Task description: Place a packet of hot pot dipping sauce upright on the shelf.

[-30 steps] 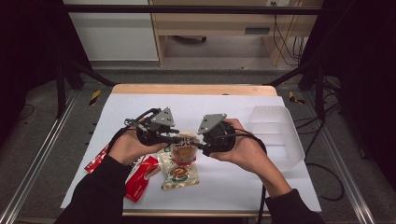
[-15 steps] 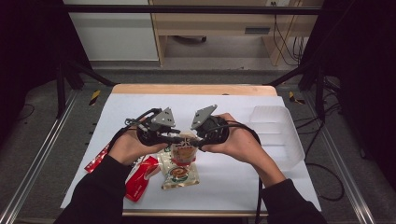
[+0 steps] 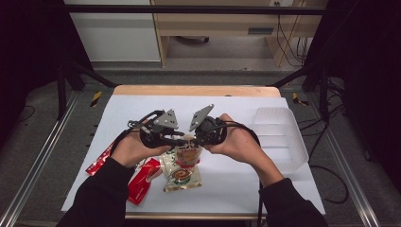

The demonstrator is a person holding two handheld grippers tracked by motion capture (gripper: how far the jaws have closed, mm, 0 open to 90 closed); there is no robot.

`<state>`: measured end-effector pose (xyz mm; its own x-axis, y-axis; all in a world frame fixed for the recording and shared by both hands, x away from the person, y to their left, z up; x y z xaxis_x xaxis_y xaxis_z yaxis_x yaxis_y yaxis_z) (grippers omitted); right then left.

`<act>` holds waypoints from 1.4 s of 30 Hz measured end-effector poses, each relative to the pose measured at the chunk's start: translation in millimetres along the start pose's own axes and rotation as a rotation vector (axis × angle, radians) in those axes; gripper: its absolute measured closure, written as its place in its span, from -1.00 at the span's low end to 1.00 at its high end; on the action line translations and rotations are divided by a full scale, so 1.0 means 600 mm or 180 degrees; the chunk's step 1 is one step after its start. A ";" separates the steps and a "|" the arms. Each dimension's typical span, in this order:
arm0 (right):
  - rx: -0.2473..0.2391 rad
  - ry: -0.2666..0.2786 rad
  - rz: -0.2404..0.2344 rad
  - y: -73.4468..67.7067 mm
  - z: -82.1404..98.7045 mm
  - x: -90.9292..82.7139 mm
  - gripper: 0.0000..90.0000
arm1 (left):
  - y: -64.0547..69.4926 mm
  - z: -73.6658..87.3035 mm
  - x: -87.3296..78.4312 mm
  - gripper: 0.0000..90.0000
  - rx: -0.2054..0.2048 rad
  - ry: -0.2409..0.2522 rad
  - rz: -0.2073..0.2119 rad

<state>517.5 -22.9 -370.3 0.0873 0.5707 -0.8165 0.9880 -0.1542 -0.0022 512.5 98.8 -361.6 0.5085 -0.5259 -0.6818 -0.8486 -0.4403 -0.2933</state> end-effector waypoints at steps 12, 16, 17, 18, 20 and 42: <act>0.0058 -0.0051 0.0054 0.008 0.009 -0.017 0.96 | -0.005 0.002 -0.007 0.18 -0.0139 0.0099 -0.0060; 0.0062 -0.0077 0.0112 0.018 0.018 -0.030 0.96 | -0.009 0.008 -0.009 -0.15 -0.0166 0.0079 -0.0156; 0.0086 -0.0068 0.0124 0.019 0.020 -0.033 0.96 | -0.010 0.012 -0.009 -0.15 -0.0152 0.0047 -0.0191; 0.0095 -0.0069 0.0145 0.022 0.024 -0.042 0.96 | -0.012 0.019 -0.008 -0.30 -0.0170 0.0032 -0.0259; 0.0108 -0.0070 0.0156 0.023 0.026 -0.047 0.96 | -0.012 0.022 -0.007 -0.42 -0.0180 0.0020 -0.0281; 0.0223 -0.0026 0.0369 0.054 0.071 -0.160 0.96 | -0.010 0.145 0.023 -0.74 -0.0521 -0.0229 -0.0418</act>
Point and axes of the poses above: each handheld gripper's, and its own axes: x roughly forward along the jaws, z roughly out of its underside, y roughly to its right, the point moved 6 cm from there along x, roughly forward along the jaws, and after that the axes turned 13 degrees about -z, right-handed, at the moved point
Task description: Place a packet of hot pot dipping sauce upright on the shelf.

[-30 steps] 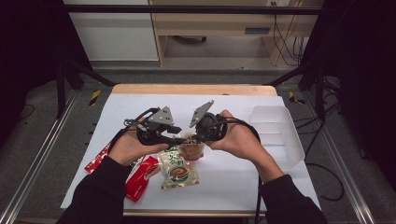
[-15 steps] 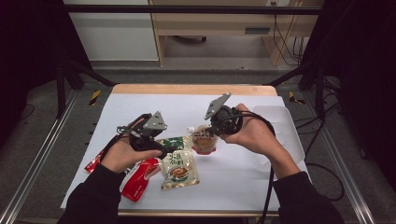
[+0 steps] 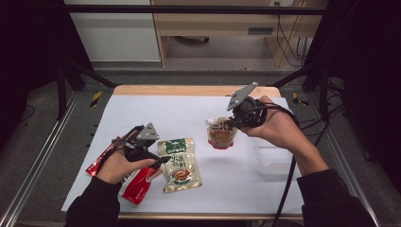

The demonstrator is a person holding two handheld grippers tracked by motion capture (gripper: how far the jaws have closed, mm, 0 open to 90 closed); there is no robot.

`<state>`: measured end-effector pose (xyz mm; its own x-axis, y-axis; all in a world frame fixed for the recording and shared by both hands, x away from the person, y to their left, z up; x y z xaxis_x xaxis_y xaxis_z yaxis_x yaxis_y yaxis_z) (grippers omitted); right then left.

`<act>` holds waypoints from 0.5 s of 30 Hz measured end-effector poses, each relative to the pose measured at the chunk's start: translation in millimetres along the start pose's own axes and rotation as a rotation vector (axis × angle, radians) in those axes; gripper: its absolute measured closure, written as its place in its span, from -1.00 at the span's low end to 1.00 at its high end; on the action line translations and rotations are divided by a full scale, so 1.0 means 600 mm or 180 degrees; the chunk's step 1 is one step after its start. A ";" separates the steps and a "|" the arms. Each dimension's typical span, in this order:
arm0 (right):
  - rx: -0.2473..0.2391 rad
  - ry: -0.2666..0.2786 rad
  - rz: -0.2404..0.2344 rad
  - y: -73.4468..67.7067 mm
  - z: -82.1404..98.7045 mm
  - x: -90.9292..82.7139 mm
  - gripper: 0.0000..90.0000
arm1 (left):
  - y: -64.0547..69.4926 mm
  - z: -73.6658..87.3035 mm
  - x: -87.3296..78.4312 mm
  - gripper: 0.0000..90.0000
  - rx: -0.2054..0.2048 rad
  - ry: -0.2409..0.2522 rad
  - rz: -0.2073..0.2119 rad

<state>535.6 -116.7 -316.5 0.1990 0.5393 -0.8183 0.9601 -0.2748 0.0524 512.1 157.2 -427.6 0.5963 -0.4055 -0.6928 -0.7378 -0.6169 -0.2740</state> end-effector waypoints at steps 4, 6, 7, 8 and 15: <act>-0.0003 0.0034 0.0071 0.011 0.000 -0.030 0.96 | -0.006 0.006 -0.005 -0.75 -0.0085 0.0047 -0.0022; 0.0016 0.0032 0.0109 0.017 0.001 -0.041 0.96 | -0.007 0.011 -0.007 -0.77 -0.0099 0.0035 -0.0026; 0.0013 0.0025 0.0119 0.019 0.001 -0.045 0.96 | -0.008 0.016 -0.009 -0.80 -0.0114 0.0031 -0.0012; 0.0010 0.0010 0.0138 0.021 0.002 -0.048 0.96 | -0.009 0.019 -0.010 -0.81 -0.0107 0.0035 -0.0008; 0.0039 0.0004 0.0233 0.041 0.012 -0.068 0.96 | -0.015 0.040 -0.009 -0.84 -0.0171 -0.0019 -0.0063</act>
Point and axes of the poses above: each handheld gripper's, and its own axes: x roughly forward along the jaws, z roughly out of its underside, y roughly to its right, the point moved 6 cm from there along x, roughly forward along the jaws, and after that the axes turned 13 degrees about -z, right-handed, at the moved point
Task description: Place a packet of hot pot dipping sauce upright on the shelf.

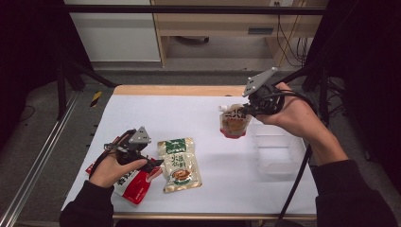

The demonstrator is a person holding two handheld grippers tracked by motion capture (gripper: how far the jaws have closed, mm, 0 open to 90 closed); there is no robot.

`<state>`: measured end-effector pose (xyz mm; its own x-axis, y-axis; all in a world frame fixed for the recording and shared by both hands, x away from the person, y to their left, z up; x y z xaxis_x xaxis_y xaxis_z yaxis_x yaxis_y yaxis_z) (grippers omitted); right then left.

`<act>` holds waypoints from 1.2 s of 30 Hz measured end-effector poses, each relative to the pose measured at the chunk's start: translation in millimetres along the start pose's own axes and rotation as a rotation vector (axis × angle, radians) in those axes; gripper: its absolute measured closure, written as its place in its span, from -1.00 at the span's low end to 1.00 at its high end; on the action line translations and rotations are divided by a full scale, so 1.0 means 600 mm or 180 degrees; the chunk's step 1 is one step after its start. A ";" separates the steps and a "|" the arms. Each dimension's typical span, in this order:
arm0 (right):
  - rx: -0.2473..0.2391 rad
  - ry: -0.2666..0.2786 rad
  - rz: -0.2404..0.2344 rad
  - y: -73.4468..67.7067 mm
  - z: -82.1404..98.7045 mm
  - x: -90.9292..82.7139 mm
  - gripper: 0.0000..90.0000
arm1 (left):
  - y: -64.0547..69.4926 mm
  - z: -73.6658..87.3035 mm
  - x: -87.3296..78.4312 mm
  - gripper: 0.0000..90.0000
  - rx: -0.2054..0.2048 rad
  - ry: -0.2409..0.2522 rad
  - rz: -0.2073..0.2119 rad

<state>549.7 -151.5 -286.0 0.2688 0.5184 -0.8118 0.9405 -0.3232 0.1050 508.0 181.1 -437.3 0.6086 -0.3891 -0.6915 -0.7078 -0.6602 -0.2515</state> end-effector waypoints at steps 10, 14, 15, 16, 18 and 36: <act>0.0065 0.0042 0.0124 0.030 0.030 -0.032 0.96 | -0.020 0.024 -0.009 -0.84 -0.0154 -0.0015 -0.0055; 0.0098 0.0086 0.0176 0.040 0.043 -0.045 0.96 | -0.024 0.027 -0.013 -0.84 -0.0186 -0.0006 -0.0066; 0.0082 0.0078 0.0181 0.043 0.046 -0.048 0.96 | -0.025 0.028 -0.013 -0.84 -0.0189 -0.0008 -0.0070; 0.0099 0.0082 0.0192 0.045 0.050 -0.051 0.96 | -0.026 0.028 -0.013 -0.84 -0.0188 -0.0012 -0.0064; 0.0116 0.0091 0.0217 0.051 0.057 -0.056 0.96 | -0.028 0.031 -0.014 -0.84 -0.0193 -0.0018 -0.0075; 0.0179 -0.0014 0.0354 0.094 0.111 -0.066 0.96 | -0.040 0.037 -0.024 -0.84 -0.0241 0.0003 -0.0104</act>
Point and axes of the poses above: each handheld gripper's, and its own axes: x roughly forward along the jaws, z roughly out of its underside, y roughly to its right, the point moved 6 cm from there along x, roughly forward along the jaws, and after that the axes turned 13 degrees about -z, right-handed, at the moved point
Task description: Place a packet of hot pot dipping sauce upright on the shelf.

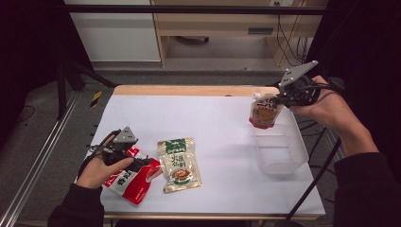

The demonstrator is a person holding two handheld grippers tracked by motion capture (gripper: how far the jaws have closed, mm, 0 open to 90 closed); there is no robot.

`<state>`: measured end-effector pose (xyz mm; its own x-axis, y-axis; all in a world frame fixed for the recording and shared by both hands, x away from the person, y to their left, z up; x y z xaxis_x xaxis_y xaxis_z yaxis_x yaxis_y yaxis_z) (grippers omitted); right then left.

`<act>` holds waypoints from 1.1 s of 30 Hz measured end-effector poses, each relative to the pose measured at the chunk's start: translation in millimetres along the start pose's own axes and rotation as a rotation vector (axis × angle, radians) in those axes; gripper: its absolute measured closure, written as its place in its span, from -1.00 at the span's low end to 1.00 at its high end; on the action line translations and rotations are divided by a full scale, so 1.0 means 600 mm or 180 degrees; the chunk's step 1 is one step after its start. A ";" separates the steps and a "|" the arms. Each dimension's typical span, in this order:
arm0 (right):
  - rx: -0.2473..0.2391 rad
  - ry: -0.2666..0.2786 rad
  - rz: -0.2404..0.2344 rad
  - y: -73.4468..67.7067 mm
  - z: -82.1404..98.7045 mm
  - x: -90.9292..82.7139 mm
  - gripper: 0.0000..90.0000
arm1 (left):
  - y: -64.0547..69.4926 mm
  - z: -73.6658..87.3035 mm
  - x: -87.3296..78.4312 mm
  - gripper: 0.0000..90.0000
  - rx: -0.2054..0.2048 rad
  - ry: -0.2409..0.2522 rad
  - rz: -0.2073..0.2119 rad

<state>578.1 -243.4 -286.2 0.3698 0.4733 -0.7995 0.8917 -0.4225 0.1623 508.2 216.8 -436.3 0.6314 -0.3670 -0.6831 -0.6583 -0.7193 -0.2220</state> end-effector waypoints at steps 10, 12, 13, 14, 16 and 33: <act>0.0043 -0.0007 0.0057 0.044 0.035 0.009 0.95 | -0.009 0.009 -0.002 -0.84 -0.0039 -0.0039 -0.0030; 0.0032 -0.0021 0.0062 0.058 0.042 0.014 0.95 | -0.012 0.009 -0.001 -0.84 -0.0059 -0.0040 -0.0043; 0.0046 -0.0025 0.0053 0.062 0.045 0.017 0.95 | -0.012 0.009 0.000 -0.84 -0.0054 -0.0042 -0.0042; 0.0040 -0.0027 0.0036 0.067 0.047 0.019 0.95 | -0.013 0.010 0.000 -0.84 -0.0047 -0.0045 -0.0039; 0.0048 -0.0040 0.0020 0.083 0.054 0.029 0.95 | -0.013 0.011 0.003 -0.84 -0.0049 -0.0075 -0.0045; 0.0135 -0.0150 -0.0038 0.112 0.079 0.094 0.95 | -0.017 0.012 0.001 -0.84 -0.0065 -0.0062 -0.0055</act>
<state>646.4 -281.5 -347.6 0.3458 0.4421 -0.8276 0.8837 -0.4499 0.1289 512.1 228.3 -439.4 0.6343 -0.3432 -0.6928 -0.6388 -0.7373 -0.2197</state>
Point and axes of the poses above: each handheld gripper's, and its own axes: x roughly forward along the jaws, z roughly out of its underside, y roughly to its right, the point moved 6 cm from there along x, roughly forward along the jaws, and after that the axes turned 13 degrees about -z, right-handed, at the moved point
